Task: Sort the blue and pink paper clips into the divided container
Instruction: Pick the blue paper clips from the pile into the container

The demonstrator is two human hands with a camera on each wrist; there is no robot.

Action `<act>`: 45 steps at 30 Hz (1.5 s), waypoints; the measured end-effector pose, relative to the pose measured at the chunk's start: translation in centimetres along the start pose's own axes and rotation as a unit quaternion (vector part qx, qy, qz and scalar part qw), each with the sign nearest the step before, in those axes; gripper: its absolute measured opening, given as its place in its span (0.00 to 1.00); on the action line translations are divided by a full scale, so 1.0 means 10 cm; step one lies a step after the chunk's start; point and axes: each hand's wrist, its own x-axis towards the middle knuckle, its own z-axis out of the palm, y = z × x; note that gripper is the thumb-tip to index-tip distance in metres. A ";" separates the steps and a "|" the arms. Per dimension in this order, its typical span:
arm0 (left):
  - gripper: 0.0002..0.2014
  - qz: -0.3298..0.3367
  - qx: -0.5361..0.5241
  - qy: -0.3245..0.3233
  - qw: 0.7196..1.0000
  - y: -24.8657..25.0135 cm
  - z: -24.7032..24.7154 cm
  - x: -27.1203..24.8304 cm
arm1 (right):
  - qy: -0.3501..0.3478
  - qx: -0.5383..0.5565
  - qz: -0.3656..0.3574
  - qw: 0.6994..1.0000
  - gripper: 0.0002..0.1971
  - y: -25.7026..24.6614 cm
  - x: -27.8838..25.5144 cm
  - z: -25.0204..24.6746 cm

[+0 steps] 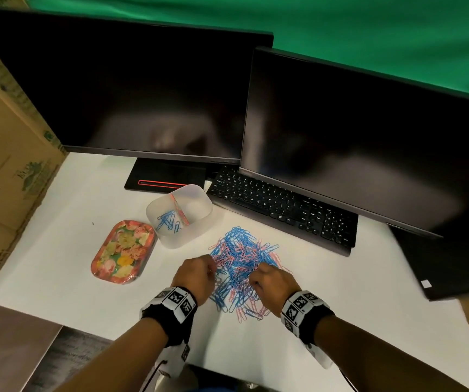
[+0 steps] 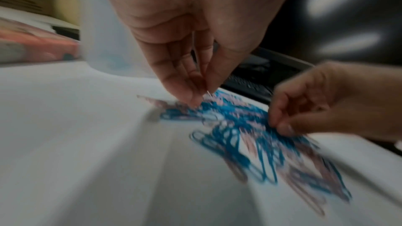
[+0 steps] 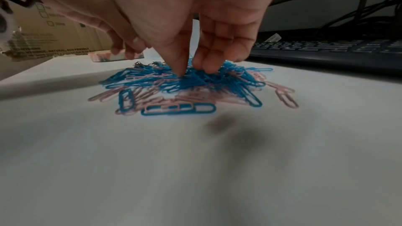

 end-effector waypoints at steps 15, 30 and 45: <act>0.09 0.185 0.172 -0.107 0.962 -0.15 0.10 -0.10 | -0.012 -0.019 -0.009 1.000 0.13 0.11 0.05 0.00; 0.27 -0.013 -0.327 -0.082 0.941 -0.28 -0.12 0.04 | 0.093 0.463 0.171 0.864 0.08 0.23 0.16 -0.36; 0.17 -0.245 -0.558 -0.137 0.781 -0.01 -0.18 0.05 | -0.012 0.638 0.417 0.648 0.06 0.26 0.14 -0.38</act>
